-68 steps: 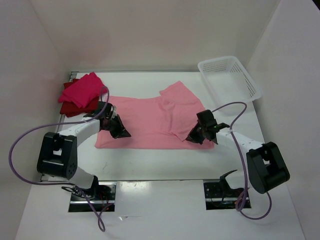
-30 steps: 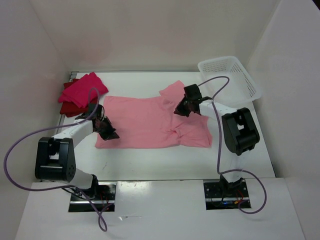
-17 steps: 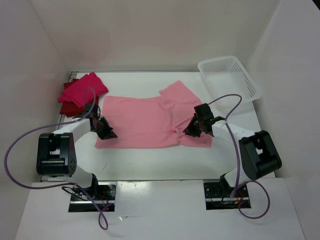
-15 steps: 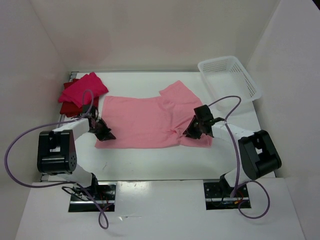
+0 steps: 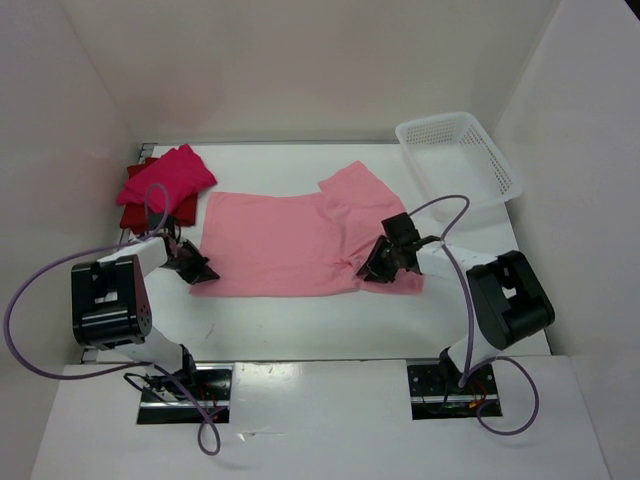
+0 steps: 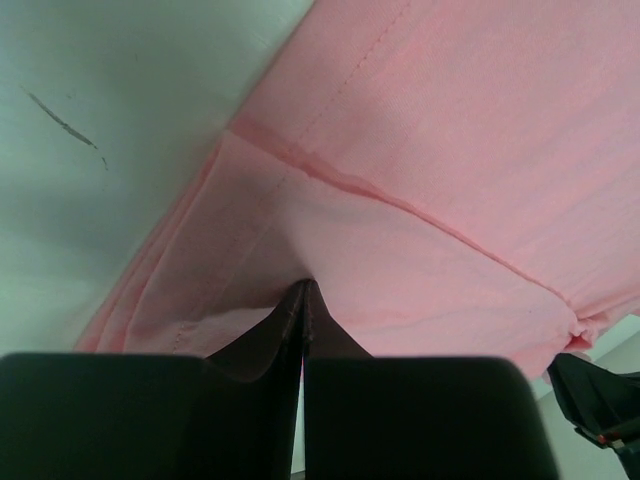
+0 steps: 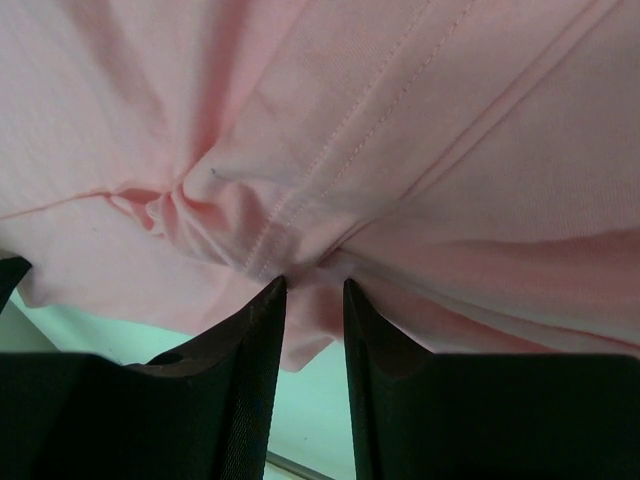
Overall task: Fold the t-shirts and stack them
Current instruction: Fold the flattened tshirt in 1/3 of the way
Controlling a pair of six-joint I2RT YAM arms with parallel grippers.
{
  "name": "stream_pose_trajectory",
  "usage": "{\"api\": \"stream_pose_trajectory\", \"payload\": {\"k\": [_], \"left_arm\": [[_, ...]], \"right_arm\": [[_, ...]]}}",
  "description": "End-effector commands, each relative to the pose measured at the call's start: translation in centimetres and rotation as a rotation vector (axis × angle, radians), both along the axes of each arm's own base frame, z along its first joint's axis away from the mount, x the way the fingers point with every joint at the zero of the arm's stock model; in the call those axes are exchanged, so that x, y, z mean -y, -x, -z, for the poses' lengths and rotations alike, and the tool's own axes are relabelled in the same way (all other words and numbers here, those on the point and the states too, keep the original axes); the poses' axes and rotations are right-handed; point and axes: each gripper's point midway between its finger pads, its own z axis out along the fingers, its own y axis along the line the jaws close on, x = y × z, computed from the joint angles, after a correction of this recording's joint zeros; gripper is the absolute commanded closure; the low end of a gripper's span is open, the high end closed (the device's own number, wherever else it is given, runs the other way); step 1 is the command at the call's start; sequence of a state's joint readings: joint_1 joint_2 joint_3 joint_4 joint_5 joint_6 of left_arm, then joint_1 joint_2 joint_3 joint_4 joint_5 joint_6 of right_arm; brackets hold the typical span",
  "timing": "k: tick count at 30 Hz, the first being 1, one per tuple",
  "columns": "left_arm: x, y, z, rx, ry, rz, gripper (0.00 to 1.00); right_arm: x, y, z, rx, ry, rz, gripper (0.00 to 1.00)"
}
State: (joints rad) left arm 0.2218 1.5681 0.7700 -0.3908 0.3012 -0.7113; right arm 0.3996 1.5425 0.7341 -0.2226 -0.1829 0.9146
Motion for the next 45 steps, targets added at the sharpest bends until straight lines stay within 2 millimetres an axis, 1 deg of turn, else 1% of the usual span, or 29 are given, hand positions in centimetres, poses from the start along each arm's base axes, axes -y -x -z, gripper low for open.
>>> {"api": "stream_pose_trajectory", "payload": {"k": [1, 5, 6, 9, 10, 14, 15, 17, 18, 19, 22, 24, 25, 26, 27, 28, 30, 33, 35, 36, 37, 38, 39, 40, 41, 42, 43, 44, 45], "left_arm": [[-0.8, -0.4, 0.5, -0.003, -0.017, -0.01, 0.97], [-1.7, -1.6, -0.1, 0.022, -0.057, -0.022, 0.97], [-1.9, -1.6, 0.0, 0.019, -0.067, -0.025, 0.97], [-2.7, -2.4, -0.5, 0.038, -0.092, -0.042, 0.97], [-2.7, -2.3, -0.2, 0.028, -0.09, -0.042, 0.97], [-3.0, -1.9, 0.4, -0.003, -0.092, -0.053, 0.98], [-3.0, -1.9, 0.4, -0.003, -0.092, -0.053, 0.98], [-3.0, -1.9, 0.4, -0.003, -0.092, -0.053, 0.98], [-3.0, -1.9, 0.4, -0.003, -0.092, -0.053, 0.98], [-3.0, -2.0, 0.1, 0.007, -0.094, -0.053, 0.98], [-2.9, -2.1, -0.2, 0.018, -0.088, -0.051, 0.98], [-2.9, -2.2, -0.5, 0.029, -0.09, -0.051, 0.98], [-2.9, -2.1, -0.7, 0.03, -0.091, -0.051, 0.98], [-3.0, -1.9, -0.9, 0.025, -0.098, -0.054, 0.98], [-3.4, -2.4, -1.5, 0.048, -0.115, -0.059, 0.98], [-3.3, -2.2, -1.5, 0.037, -0.113, -0.059, 0.98], [-4.0, -3.1, -3.2, 0.087, -0.148, -0.071, 0.98], [-4.1, -3.5, -4.8, 0.133, -0.162, -0.065, 0.98], [-4.1, -3.6, -5.4, 0.154, -0.167, -0.067, 0.98], [-3.2, -3.7, -6.2, 0.174, -0.168, -0.039, 0.98], [-2.7, -3.6, -6.4, 0.176, -0.167, -0.024, 0.98], [-2.1, -3.4, -6.7, 0.18, -0.166, -0.006, 0.98], [-0.7, -3.5, -7.4, 0.206, -0.171, 0.027, 0.98], [0.1, -3.3, -7.5, 0.211, -0.177, 0.042, 0.95], [1.1, -3.0, -7.5, 0.215, -0.169, 0.063, 0.95], [3.2, -2.7, -7.5, 0.225, -0.157, 0.115, 0.94], [4.4, -2.1, -7.2, 0.209, -0.129, 0.127, 0.94], [5.6, -2.1, -7.1, 0.208, -0.107, 0.149, 0.94], [6.6, -1.8, -6.3, 0.19, -0.086, 0.166, 0.94]], "right_arm": [[-1.4, -1.5, -0.9, 0.049, -0.033, -0.036, 0.65], [-1.5, -3.0, -1.5, 0.078, -0.02, -0.021, 0.67], [-1.4, -2.9, -0.8, 0.065, -0.009, -0.03, 0.67], [-1.7, -3.5, -1.2, 0.079, -0.009, -0.037, 0.67], [-1.9, -4.0, -1.6, 0.096, -0.016, -0.037, 0.67], [-1.9, -4.5, -1.1, 0.093, 0.002, -0.038, 0.67], [-1.8, -4.5, -0.7, 0.083, 0.006, -0.038, 0.69], [-1.9, -4.7, -1.0, 0.092, 0.002, -0.038, 0.78], [-1.9, -4.6, -0.9, 0.083, 0.006, -0.038, 0.84], [-1.8, -5.1, -1.3, 0.1, 0.012, -0.03, 0.91], [-1.8, -5.8, -2.1, 0.106, 0.023, -0.022, 0.99], [-1.9, -6.8, -3.4, 0.132, 0.038, -0.019, 1.0], [-2.0, -7.1, -3.1, 0.126, 0.046, -0.028, 1.0], [-2.2, -7.9, -3.8, 0.141, 0.048, -0.022, 1.0], [-2.1, -8.3, -3.3, 0.133, 0.067, -0.028, 1.0], [-2.6, -9.3, -4.0, 0.15, 0.061, -0.027, 1.0], [-2.7, -10.2, -3.8, 0.15, 0.077, -0.032, 1.0], [-3.4, -12.3, -3.6, 0.165, 0.087, -0.033, 1.0], [-4.0, -13.8, -3.4, 0.17, 0.084, -0.032, 0.94], [-3.9, -13.6, -3.1, 0.151, 0.098, -0.043, 0.81], [-4.0, -13.8, -3.5, 0.154, 0.097, -0.043, 0.72], [-3.9, -13.6, -4.4, 0.171, 0.09, -0.041, 0.6], [-3.9, -13.6, -5.2, 0.195, 0.081, -0.04, 0.56], [-3.3, -12.8, -5.0, 0.199, 0.091, -0.032, 0.54], [-3.4, -12.4, -7.1, 0.246, 0.082, -0.03, 0.52], [-2.8, -12.1, -7.8, 0.265, 0.093, -0.016, 0.51], [-2.1, -10.9, -7.1, 0.248, 0.108, -0.013, 0.51], [-1.8, -10.1, -7.3, 0.245, 0.098, 0.002, 0.51], [-1.5, -9.2, -8.6, 0.267, 0.078, 0.018, 0.55]]}}
